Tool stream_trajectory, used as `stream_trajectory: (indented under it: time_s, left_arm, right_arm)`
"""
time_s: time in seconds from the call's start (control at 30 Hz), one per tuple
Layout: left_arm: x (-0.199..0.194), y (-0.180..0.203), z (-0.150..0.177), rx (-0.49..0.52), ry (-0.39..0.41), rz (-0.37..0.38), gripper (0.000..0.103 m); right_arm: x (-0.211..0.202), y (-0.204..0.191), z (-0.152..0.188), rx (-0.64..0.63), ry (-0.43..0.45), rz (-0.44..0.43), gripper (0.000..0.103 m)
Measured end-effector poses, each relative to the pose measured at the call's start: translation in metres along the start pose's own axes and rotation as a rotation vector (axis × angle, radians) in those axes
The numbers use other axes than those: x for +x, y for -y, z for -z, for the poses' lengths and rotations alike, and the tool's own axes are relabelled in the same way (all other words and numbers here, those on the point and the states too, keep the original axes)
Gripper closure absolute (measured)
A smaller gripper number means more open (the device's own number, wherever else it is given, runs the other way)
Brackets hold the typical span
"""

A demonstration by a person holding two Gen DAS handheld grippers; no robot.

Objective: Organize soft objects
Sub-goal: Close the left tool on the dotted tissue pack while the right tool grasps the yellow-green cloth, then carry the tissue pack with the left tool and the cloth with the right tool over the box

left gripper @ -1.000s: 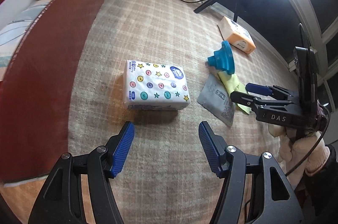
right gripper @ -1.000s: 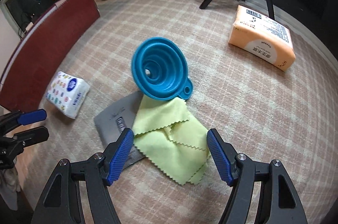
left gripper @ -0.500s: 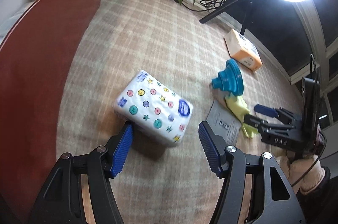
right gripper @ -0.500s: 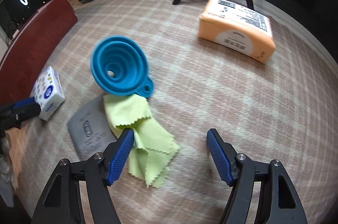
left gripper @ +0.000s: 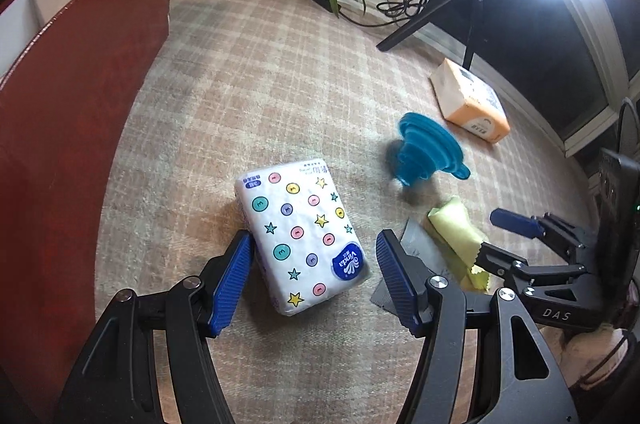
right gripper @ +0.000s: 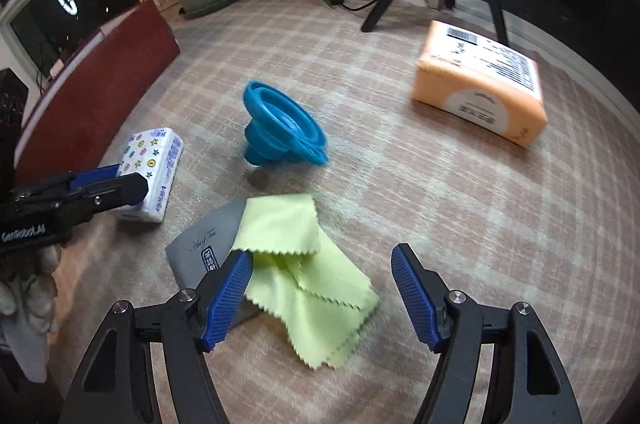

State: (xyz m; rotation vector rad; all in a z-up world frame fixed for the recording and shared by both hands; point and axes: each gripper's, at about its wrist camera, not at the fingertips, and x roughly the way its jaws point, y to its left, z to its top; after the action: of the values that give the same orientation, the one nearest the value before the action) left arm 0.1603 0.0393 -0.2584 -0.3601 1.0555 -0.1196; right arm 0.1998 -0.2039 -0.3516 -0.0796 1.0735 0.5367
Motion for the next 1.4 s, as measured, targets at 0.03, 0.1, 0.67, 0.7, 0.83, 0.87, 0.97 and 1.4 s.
stream_trajectory:
  time_s: [0.03, 0.1, 0.67, 0.7, 0.83, 0.87, 0.97, 1.4]
  left_arm:
    - [0.002, 0.001, 0.001, 0.003, -0.003, -0.009, 0.04]
    - [0.005, 0.002, 0.001, 0.002, -0.007, -0.017, 0.04]
    - [0.024, 0.022, -0.003, 0.111, -0.002, -0.144, 0.038]
    - [0.024, 0.023, -0.002, 0.12, -0.001, -0.154, 0.04]
    - [0.023, 0.022, -0.001, 0.136, 0.011, -0.166, 0.051]
    - [0.023, 0.021, 0.0, 0.134, 0.013, -0.163, 0.052]
    - [0.021, 0.019, 0.001, 0.13, 0.02, -0.155, 0.052]
    - [-0.004, 0.026, 0.003, 0.136, 0.087, -0.114, 0.053]
  right_arm:
    - [0.004, -0.003, -0.002, -0.011, -0.005, 0.009, 0.035]
    - [0.01, -0.007, -0.004, -0.024, -0.011, 0.018, 0.035]
    - [0.008, 0.003, -0.009, -0.017, -0.003, 0.022, 0.098]
    - [0.007, 0.003, -0.009, -0.012, -0.001, 0.018, 0.098]
    - [0.001, 0.009, -0.006, 0.025, 0.014, -0.012, 0.099]
    - [0.0, 0.009, -0.006, 0.03, 0.016, -0.016, 0.099]
    - [-0.005, 0.014, -0.002, 0.045, 0.03, -0.025, 0.1]
    - [-0.054, 0.015, 0.001, 0.063, 0.145, -0.026, 0.1]
